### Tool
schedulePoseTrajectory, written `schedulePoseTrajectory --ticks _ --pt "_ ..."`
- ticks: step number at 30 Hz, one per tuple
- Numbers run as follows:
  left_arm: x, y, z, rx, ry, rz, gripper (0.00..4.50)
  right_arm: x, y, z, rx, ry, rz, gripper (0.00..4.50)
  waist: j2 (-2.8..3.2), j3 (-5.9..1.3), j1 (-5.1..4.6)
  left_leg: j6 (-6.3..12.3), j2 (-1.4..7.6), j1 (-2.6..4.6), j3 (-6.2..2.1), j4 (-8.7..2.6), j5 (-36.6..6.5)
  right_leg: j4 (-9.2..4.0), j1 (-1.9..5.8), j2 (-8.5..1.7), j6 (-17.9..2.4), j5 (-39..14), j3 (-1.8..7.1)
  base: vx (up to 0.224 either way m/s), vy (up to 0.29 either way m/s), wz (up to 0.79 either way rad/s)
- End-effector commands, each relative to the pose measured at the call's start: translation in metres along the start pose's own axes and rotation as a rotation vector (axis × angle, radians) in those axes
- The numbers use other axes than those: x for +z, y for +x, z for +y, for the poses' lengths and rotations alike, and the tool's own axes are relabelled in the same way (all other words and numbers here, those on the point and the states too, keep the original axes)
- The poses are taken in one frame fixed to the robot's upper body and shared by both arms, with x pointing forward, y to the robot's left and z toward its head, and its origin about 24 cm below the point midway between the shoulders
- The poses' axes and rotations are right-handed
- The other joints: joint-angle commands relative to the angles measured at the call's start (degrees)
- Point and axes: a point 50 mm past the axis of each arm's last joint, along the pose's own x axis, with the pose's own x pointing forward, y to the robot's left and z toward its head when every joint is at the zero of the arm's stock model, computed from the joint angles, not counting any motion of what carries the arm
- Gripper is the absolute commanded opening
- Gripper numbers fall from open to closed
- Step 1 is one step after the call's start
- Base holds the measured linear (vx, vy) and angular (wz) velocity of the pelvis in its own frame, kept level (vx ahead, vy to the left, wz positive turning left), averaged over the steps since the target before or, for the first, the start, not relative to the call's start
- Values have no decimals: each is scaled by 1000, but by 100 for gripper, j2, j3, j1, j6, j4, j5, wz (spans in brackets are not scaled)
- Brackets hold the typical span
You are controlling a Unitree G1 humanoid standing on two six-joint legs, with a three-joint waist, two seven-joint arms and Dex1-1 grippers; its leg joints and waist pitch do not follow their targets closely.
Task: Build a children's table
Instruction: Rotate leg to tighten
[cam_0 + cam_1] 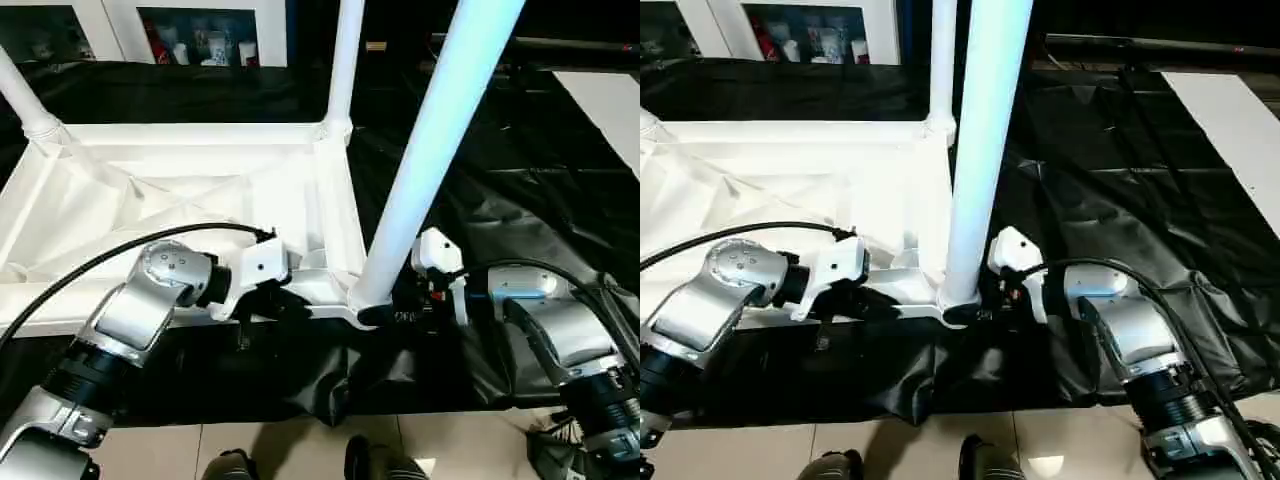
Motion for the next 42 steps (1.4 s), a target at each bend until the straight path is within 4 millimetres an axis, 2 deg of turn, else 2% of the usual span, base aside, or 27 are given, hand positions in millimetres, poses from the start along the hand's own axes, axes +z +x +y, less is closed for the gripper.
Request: schedulePoseTrajectory --ticks 1,3,4,5,7,8,9,10,11,13,14,15,16,19,22,25,26,27,28,30,32,33,34,35,37,40,42 --pt "-7 12 -10 -63 -33 23 0 1 2 -2 -19 3 -15 272 11 -427 1 560 81 -8 33 -283 -410 -275 476 -327 -1445 -596 265 0 0 0" --pt "-9 17 -4 9 -58 30 0 -3 6 -7 -122 32 -22 272 7 -416 -9 527 81 -16 34 -284 -470 -297 466 -331 -1435 -740 263 0 0 0" --pt "-10 19 -1 33 -66 32 0 -4 8 -9 -152 40 -25 272 10 -389 -13 437 75 -13 34 -297 -651 -355 449 -333 -1334 -1162 253 0 0 0" --pt "-11 21 3 77 -83 30 0 -6 10 -12 -207 57 -29 272 -1 -394 -13 386 70 1 33 -297 -743 -377 447 -337 -1265 -1386 251 0 0 0" --pt "-12 28 11 162 -125 19 0 -10 17 -18 -332 128 -56 272 -5 -344 -16 240 63 32 19 -326 -1049 -470 413 -347 -1015 -2196 243 0 0 0" --pt "-12 28 11 162 -125 19 0 -10 17 -18 -332 128 -56 272 -20 -340 -21 164 39 38 6 -332 -1168 -513 420 -351 -820 -2657 237 0 0 0" --pt "-9 38 18 226 -167 12 0 -15 26 -23 -479 247 -102 272 -24 -346 -24 148 43 38 -9 -341 -1190 -524 424 -366 -742 -2815 239 0 0 0" --pt "-9 38 18 226 -167 12 0 -15 26 -23 -479 247 -102 272 -23 -361 -25 101 29 45 -26 -350 -1169 -555 400 -359 -579 -3031 231 0 0 0" --pt "-6 45 22 256 -189 14 0 -17 34 -26 -589 331 -126 272 -29 -355 -44 82 29 19 -35 -363 -1126 -549 410 -355 -541 -3032 229 0 0 0" --pt "0 57 29 308 -218 23 0 -23 45 -30 -767 439 -128 271 17 -350 -46 38 23 65 -42 -375 -1226 -584 348 -347 -468 -3136 215 0 0 0" --pt "0 57 29 308 -218 23 0 -23 45 -30 -767 439 -128 271 4 -340 -64 31 9 45 -37 -380 -1264 -602 350 -338 -431 -3192 210 0 0 0" --pt "3 63 34 343 -234 29 0 -24 52 -32 -857 474 -121 271 19 -340 -64 5 7 57 -42 -387 -1341 -619 332 -351 -385 -3281 203 0 0 0" --pt "3 66 36 356 -238 34 0 -25 55 -32 -889 485 -119 270 21 -356 -53 -2 17 69 -58 -398 -1353 -619 359 -354 -367 -3209 188 0 0 0" --pt "6 74 42 401 -246 51 0 -23 76 -28 -889 485 -81 270 23 -334 -55 9 15 76 -58 -427 -1505 -642 336 -337 -339 -3106 181 0 0 0" --pt "6 75 44 412 -240 59 0 -21 81 -27 -881 440 -48 270 5 -318 -52 52 3 69 -75 -445 -1707 -671 331 -348 -229 -3300 184 0 0 0" --pt "5 75 43 401 -207 76 0 -18 87 -24 -792 381 -31 270 -16 -321 -52 112 -2 56 -100 -455 -1771 -692 337 -366 -122 -3535 188 0 0 0" --pt "5 73 44 401 -192 94 0 -16 89 -22 -758 341 -24 305 -4 -319 -49 126 3 53 -100 -458 -1758 -698 332 -372 -118 -3533 196 0 0 0" --pt "5 72 43 393 -182 95 0 -13 87 -22 -748 347 -59 305 -25 -321 -43 155 13 50 -101 -463 -1722 -689 327 -378 -124 -3487 205 0 0 0" --pt "5 71 42 387 -176 95 0 -11 86 -22 -744 355 -85 326 -32 -317 -47 167 12 42 -96 -464 -1697 -691 328 -380 -132 -3474 209 0 0 0" --pt "4 68 41 376 -169 90 0 -5 80 -24 -736 348 -138 346 -26 -341 -32 206 24 40 -80 -457 -1534 -667 334 -385 -198 -3245 227 0 0 0" --pt "1 62 40 355 -152 90 0 2 69 -26 -694 302 -174 361 -30 -347 -26 265 35 4 -66 -459 -1270 -596 374 -363 -412 -2667 231 0 0 0" --pt "0 61 39 348 -147 91 0 4 66 -27 -678 298 -185 373 -30 -347 -26 265 35 4 -66 -459 -1270 -596 374 -363 -412 -2667 231 0 0 0" --pt "-1 58 38 341 -142 91 0 6 62 -26 -641 292 -195 373 -32 -348 -39 299 44 1 -53 -449 -1274 -574 379 -354 -548 -2506 237 0 0 0" --pt "-1 58 38 339 -141 90 0 6 61 -26 -629 288 -196 383 -33 -350 -38 310 46 -1 -52 -448 -1267 -567 389 -355 -584 -2465 237 0 0 0" --pt "-1 48 34 303 -126 71 0 8 43 -25 -521 188 -156 394 -21 -363 -38 335 53 -2 -37 -430 -1159 -551 394 -354 -687 -2291 240 0 0 0" --pt "0 41 29 250 -93 55 0 7 27 -23 -434 115 -115 405 -4 -393 -27 435 68 -43 -25 -386 -793 -451 470 -352 -936 -1538 243 57 -17 1" --pt "-1 35 25 215 -85 51 0 6 17 -21 -380 83 -100 405 22 -409 -30 503 76 -20 7 -358 -583 -403 460 -338 -1144 -999 252 63 -16 -1"
